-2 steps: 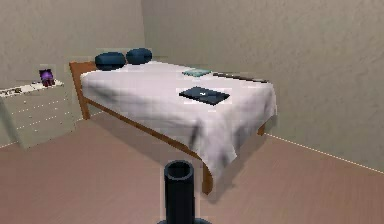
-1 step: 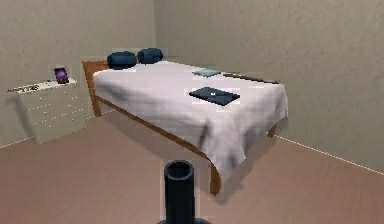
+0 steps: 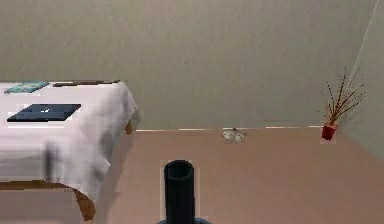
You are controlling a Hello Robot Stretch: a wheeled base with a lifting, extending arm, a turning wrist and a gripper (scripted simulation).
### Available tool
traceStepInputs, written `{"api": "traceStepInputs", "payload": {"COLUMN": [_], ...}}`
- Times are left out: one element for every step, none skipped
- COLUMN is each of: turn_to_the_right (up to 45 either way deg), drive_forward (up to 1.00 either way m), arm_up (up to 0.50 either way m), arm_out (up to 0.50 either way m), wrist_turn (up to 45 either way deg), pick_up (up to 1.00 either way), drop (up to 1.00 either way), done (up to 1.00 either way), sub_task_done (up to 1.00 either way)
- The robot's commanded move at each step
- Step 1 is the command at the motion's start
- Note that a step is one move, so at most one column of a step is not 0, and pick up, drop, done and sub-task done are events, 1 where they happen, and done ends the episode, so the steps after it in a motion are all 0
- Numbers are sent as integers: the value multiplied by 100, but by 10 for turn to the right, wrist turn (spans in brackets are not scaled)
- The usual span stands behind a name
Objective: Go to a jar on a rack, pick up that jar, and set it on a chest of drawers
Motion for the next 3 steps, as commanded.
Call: {"api": "traceStepInputs", "payload": {"turn_to_the_right": [450,270,0], "drive_forward": [0,0,5], "arm_up": [0,0,0], "arm_out": [0,0,0], "wrist_turn": [0,0,0], "pick_up": [0,0,0], "drop": [0,0,0], "done": [0,0,0], "sub_task_done": [0,0,0]}}
